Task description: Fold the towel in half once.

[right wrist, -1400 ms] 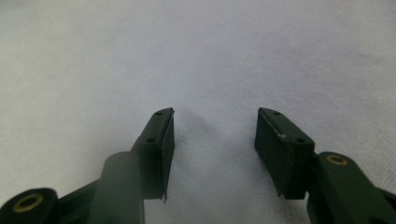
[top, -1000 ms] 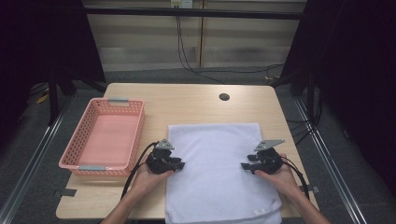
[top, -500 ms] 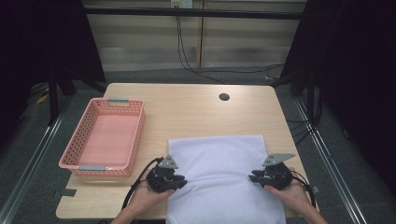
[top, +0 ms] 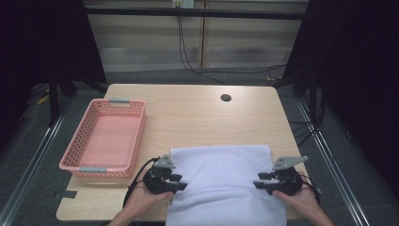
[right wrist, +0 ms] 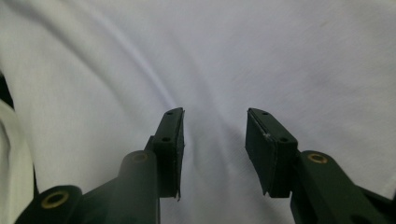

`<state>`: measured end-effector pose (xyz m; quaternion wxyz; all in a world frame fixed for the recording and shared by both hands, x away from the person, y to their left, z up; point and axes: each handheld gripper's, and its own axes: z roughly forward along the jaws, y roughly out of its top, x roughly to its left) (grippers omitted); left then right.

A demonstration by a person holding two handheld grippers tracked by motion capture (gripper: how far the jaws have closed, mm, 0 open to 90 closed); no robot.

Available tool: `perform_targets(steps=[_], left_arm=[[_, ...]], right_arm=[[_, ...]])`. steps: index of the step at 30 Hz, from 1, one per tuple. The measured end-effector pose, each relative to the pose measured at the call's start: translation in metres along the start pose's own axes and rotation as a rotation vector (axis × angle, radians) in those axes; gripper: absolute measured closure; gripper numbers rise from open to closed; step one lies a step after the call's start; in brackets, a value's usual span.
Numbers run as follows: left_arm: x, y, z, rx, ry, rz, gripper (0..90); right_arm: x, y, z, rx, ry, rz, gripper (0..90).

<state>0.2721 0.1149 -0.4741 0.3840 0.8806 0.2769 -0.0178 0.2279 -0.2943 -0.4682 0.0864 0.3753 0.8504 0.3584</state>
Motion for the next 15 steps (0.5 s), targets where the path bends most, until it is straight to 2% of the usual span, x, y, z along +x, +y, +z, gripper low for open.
perform_targets(steps=[1,2,3,4,6,7,8,9,10,11,12,14,15], left_arm=[[0.007,0.007,0.001,-0.021,0.01,-0.006,59.1],[0.013,0.012,0.002,-0.022,0.027,-0.005,58.9],[0.019,0.016,0.004,-0.039,0.036,-0.011,57.6],[0.028,0.021,0.006,-0.042,0.053,-0.028,57.6],[0.045,0.029,0.011,-0.055,0.078,-0.054,56.2],[0.053,0.033,0.012,-0.066,0.088,-0.071,54.5],[0.066,0.04,0.017,-0.083,0.098,-0.1,52.4],[0.066,0.04,0.017,-0.083,0.098,-0.1,51.8],[0.072,0.042,0.018,-0.089,0.106,-0.126,51.8],[0.074,0.044,0.021,-0.085,0.114,-0.134,50.5],[0.076,0.045,0.022,-0.078,0.13,-0.118,49.6],[0.08,0.046,0.023,-0.095,0.13,-0.137,46.0],[0.083,0.045,0.023,-0.099,0.138,-0.147,46.0]], right_arm=[[0.0,0.0,0.0,0.0,0.0,0.0,58.4],[-0.01,0.006,-0.001,-0.02,-0.046,-0.005,58.2],[-0.029,0.015,-0.001,-0.036,-0.092,0.002,57.6],[-0.029,0.015,-0.001,-0.036,-0.092,0.002,57.6],[-0.058,0.023,0.002,-0.068,-0.137,0.056,56.0],[-0.066,0.026,0.004,-0.07,-0.151,0.065,55.2],[-0.087,0.033,0.013,-0.07,-0.169,0.084,52.2],[-0.087,0.033,0.013,-0.07,-0.169,0.084,52.2],[-0.093,0.035,0.016,-0.073,-0.161,0.088,51.9],[-0.101,0.037,0.022,-0.068,-0.154,0.106,50.7],[-0.107,0.037,0.028,-0.064,-0.156,0.117,48.8],[-0.112,0.036,0.041,-0.027,-0.152,0.114,46.4],[-0.112,0.036,0.041,-0.027,-0.152,0.114,46.4]])
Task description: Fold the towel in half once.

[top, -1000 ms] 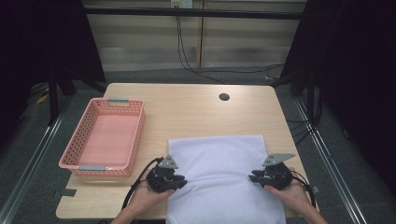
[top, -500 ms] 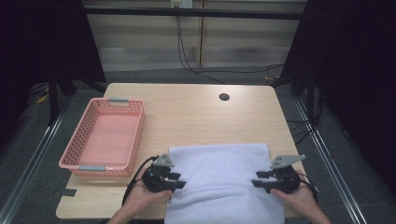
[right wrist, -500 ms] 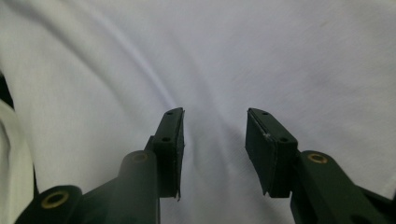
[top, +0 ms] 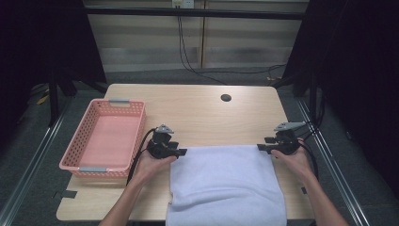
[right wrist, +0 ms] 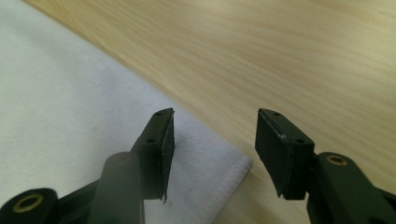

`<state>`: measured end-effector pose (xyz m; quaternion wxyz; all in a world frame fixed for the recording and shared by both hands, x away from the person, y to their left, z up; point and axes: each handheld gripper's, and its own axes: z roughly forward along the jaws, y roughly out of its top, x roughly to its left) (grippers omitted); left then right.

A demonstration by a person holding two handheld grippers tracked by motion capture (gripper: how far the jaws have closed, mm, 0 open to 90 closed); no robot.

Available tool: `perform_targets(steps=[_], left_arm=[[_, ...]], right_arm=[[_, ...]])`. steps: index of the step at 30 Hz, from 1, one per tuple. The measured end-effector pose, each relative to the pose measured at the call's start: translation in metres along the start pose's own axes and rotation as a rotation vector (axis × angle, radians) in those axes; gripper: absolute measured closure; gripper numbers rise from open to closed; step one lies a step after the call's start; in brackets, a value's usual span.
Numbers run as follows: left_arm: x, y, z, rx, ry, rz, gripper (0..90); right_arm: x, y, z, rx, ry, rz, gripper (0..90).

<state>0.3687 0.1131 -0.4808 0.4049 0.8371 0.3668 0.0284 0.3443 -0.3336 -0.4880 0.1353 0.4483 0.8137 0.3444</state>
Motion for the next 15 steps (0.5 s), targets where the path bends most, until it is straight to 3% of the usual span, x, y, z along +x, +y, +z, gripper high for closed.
perform_targets(steps=[1,4,5,10,13,15], left_arm=[[0.003,-0.001,0.001,0.012,0.005,-0.001,44.2],[0.009,-0.005,0.005,0.037,0.021,-0.025,40.2],[0.011,-0.007,0.006,0.038,0.052,-0.033,38.6],[0.012,-0.01,0.007,0.052,0.054,-0.037,38.3],[0.014,-0.012,0.006,0.061,0.044,-0.021,38.7],[0.015,-0.014,0.004,0.059,0.014,-0.018,46.0]], right_arm=[[0.001,-0.003,0.005,-0.001,0.016,0.003,45.8],[0.002,-0.004,0.009,0.021,0.004,-0.007,45.5],[0.002,-0.005,0.012,0.022,0.01,-0.018,45.2],[-0.001,-0.006,0.012,0.018,0.02,-0.011,50.4],[0.0,-0.006,0.01,0.022,0.044,-0.006,62.1],[0.0,-0.007,0.01,0.025,0.047,-0.01,68.3]])
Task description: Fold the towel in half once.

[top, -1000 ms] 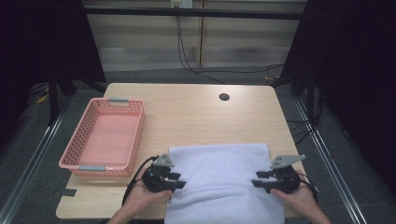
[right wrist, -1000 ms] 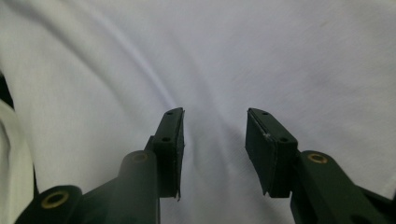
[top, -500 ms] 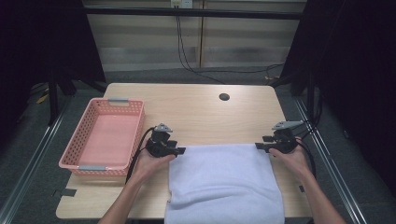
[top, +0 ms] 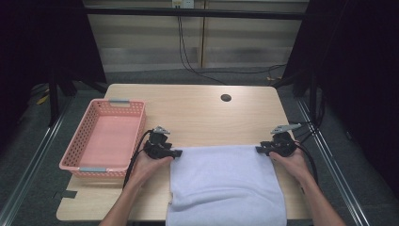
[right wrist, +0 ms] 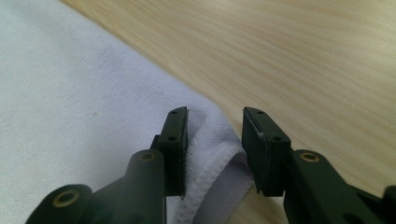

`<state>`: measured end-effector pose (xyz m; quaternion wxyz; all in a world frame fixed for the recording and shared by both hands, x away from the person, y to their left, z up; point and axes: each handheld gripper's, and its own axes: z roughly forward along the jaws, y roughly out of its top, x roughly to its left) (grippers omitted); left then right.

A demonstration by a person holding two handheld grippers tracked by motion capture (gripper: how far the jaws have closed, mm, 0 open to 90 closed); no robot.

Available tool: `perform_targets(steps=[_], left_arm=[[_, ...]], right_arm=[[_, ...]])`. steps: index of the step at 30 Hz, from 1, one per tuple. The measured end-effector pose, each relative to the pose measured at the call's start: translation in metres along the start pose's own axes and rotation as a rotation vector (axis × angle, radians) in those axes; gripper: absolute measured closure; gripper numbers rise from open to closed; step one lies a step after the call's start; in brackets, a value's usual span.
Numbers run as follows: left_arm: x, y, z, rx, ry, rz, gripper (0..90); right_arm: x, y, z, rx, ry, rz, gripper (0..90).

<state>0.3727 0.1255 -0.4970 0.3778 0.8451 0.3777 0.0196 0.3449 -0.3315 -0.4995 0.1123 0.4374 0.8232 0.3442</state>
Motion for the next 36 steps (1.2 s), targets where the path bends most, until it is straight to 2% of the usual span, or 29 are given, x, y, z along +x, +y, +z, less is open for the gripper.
perform_targets(steps=[2,3,5,6,7,10,12,13,19,22,26,32,36], left_arm=[[-0.001,-0.002,-0.001,0.015,-0.03,0.03,63.3],[-0.001,-0.002,-0.001,0.015,-0.03,0.03,71.9],[-0.004,-0.002,-0.001,0.014,-0.04,0.037,80.3],[-0.004,-0.001,-0.001,0.005,-0.05,0.036,81.7],[-0.005,0.001,-0.002,-0.001,-0.049,0.035,81.7],[-0.007,0.009,-0.011,-0.079,-0.066,0.013,83.0],[-0.009,0.014,-0.018,-0.102,-0.058,0.024,83.4],[-0.009,0.017,-0.021,-0.12,-0.056,0.023,83.4],[-0.006,0.036,-0.037,-0.181,-0.054,0.026,83.4],[-0.003,0.048,-0.042,-0.206,-0.037,0.025,83.6],[0.005,0.061,-0.047,-0.212,-0.015,0.025,83.6],[0.012,0.065,-0.051,-0.227,-0.019,0.006,83.6],[0.007,0.068,-0.057,-0.242,-0.031,0.029,83.8]], right_arm=[[0.003,0.0,-0.001,0.006,0.016,0.01,76.2],[0.003,0.0,-0.001,0.006,0.016,0.01,76.2],[0.003,0.0,-0.002,0.003,0.021,0.009,78.7],[0.003,0.0,-0.006,-0.005,0.022,0.019,79.9],[0.003,0.0,-0.006,-0.005,0.022,0.019,79.9],[-0.001,0.004,-0.018,-0.06,0.027,0.044,80.5],[-0.003,0.009,-0.028,-0.112,0.026,0.044,80.5],[-0.003,0.009,-0.028,-0.112,0.026,0.044,80.5],[-0.009,0.017,-0.044,-0.176,0.023,0.048,80.2],[-0.013,0.029,-0.047,-0.215,0.022,0.052,80.5],[-0.016,0.042,-0.044,-0.229,0.016,0.049,80.6],[-0.021,0.058,-0.043,-0.253,0.019,0.054,80.9],[-0.022,0.071,-0.043,-0.251,0.023,0.036,81.3]])
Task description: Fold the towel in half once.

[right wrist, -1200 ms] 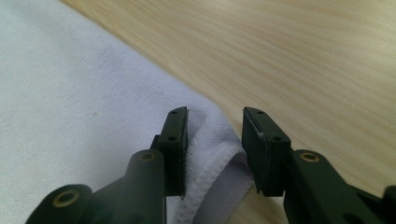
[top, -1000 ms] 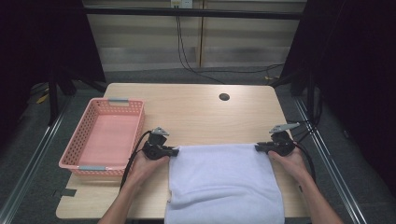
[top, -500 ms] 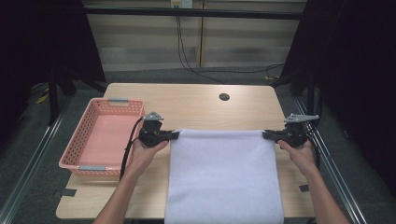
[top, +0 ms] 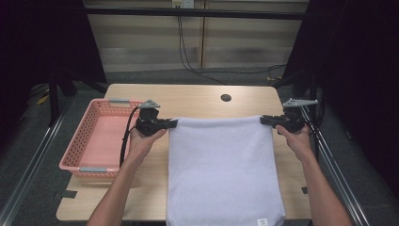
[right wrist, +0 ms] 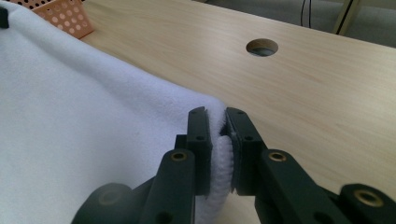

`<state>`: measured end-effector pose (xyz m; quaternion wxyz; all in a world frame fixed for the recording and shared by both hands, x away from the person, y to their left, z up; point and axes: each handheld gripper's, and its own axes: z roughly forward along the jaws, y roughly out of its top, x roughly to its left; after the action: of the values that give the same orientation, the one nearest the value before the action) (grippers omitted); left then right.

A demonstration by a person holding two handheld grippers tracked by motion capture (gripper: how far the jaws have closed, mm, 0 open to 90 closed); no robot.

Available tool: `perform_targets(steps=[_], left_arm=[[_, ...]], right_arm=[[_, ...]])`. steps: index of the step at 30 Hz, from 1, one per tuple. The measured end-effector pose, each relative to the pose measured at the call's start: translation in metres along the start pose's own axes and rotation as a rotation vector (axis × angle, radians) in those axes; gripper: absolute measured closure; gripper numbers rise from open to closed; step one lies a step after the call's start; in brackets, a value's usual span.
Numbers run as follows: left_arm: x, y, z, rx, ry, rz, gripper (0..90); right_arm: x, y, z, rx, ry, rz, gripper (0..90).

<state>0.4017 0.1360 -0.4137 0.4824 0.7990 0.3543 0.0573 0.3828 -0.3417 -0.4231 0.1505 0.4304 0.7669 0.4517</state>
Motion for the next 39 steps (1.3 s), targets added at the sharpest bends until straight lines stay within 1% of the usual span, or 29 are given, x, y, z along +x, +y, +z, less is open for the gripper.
perform_targets(steps=[3,4,5,7,8,9,10,13,14,15,16,17,18,19,21,22,23,25,26,27,29,30,31,32,33,34,35,38,39], left_arm=[[0.007,0.005,-0.001,-0.009,0.013,-0.011,83.8],[0.013,0.009,-0.001,-0.005,0.021,-0.016,83.9],[0.013,0.009,-0.001,-0.005,0.021,-0.016,83.9],[0.021,0.013,0.001,-0.022,0.016,-0.032,83.8],[0.026,0.017,0.004,-0.042,0.018,-0.043,83.8],[0.026,0.017,0.004,-0.042,0.018,-0.043,83.8],[0.03,0.021,0.009,-0.056,0.021,-0.046,83.8],[0.032,0.026,0.013,-0.065,0.031,-0.05,83.7],[0.033,0.028,0.013,-0.068,0.031,-0.04,83.7],[0.033,0.03,0.013,-0.066,0.028,-0.039,83.7],[0.032,0.032,0.012,-0.075,0.037,-0.038,83.7],[0.03,0.031,0.011,-0.085,0.027,-0.036,83.8],[0.028,0.03,0.009,-0.083,0.026,-0.033,83.7],[0.024,0.027,0.008,-0.079,0.03,-0.026,83.7],[0.016,0.022,0.002,-0.086,0.016,-0.01,83.8],[0.007,0.017,-0.005,-0.104,-0.004,-0.008,83.7],[0.007,0.017,-0.005,-0.104,-0.004,-0.008,83.7],[-0.002,0.011,-0.011,-0.093,-0.013,0.016,83.7],[-0.012,0.005,-0.017,-0.092,-0.019,0.036,83.7],[-0.012,0.005,-0.017,-0.092,-0.019,0.036,83.6],[-0.02,-0.003,-0.024,-0.106,-0.042,0.038,83.6],[-0.028,-0.009,-0.029,-0.093,-0.042,0.061,83.4],[-0.028,-0.009,-0.029,-0.093,-0.042,0.061,83.2],[-0.036,-0.016,-0.034,-0.093,-0.069,0.064,83.3],[-0.036,-0.016,-0.034,-0.093,-0.069,0.064,83.3],[-0.04,-0.02,-0.036,-0.091,-0.076,0.077,82.9],[-0.044,-0.025,-0.039,-0.085,-0.069,0.089,82.9],[-0.05,-0.043,-0.045,-0.078,-0.087,0.073,81.3],[-0.052,-0.05,-0.046,-0.073,-0.111,0.066,81.2]], right_arm=[[-0.003,0.007,0.002,-0.007,0.004,0.007,81.6],[-0.006,0.012,0.003,-0.012,-0.002,0.013,81.8],[-0.006,0.012,0.003,-0.012,-0.002,0.013,81.8],[-0.01,0.018,0.004,-0.017,-0.005,0.017,81.9],[-0.013,0.024,0.006,-0.024,-0.012,0.019,81.9],[-0.013,0.024,0.006,-0.024,-0.012,0.019,81.9],[-0.015,0.032,0.007,-0.027,-0.026,0.018,82.0],[-0.018,0.038,0.009,-0.022,-0.042,0.018,82.0],[-0.019,0.042,0.008,-0.029,-0.06,0.007,82.3],[-0.019,0.042,0.008,-0.029,-0.06,0.007,82.3],[-0.018,0.044,0.007,-0.045,-0.07,0.004,82.6],[-0.016,0.045,0.003,-0.075,-0.057,0.008,82.6],[-0.014,0.045,0.0,-0.081,-0.036,0.006,82.6],[-0.013,0.044,-0.002,-0.074,-0.034,-0.001,82.6],[-0.01,0.038,-0.008,-0.055,-0.031,-0.01,82.6],[-0.007,0.03,-0.017,-0.078,-0.013,-0.002,82.6],[-0.007,0.03,-0.017,-0.078,-0.013,-0.002,82.6],[-0.003,0.02,-0.027,-0.103,0.002,0.003,82.7],[0.004,0.011,-0.036,-0.096,0.007,-0.008,82.7],[0.004,0.011,-0.036,-0.096,0.007,-0.008,82.7],[0.012,0.001,-0.044,-0.085,0.022,-0.019,82.7],[0.019,-0.009,-0.052,-0.078,0.043,-0.022,82.6],[0.019,-0.009,-0.052,-0.078,0.043,-0.022,82.6],[0.025,-0.021,-0.058,-0.069,0.061,-0.023,82.5],[0.029,-0.026,-0.061,-0.065,0.061,-0.03,82.4],[0.033,-0.031,-0.064,-0.066,0.068,-0.029,82.2],[0.033,-0.031,-0.064,-0.066,0.068,-0.029,82.2],[0.044,-0.047,-0.073,-0.068,0.097,-0.031,81.9],[0.047,-0.052,-0.075,-0.064,0.109,-0.027,81.7]])
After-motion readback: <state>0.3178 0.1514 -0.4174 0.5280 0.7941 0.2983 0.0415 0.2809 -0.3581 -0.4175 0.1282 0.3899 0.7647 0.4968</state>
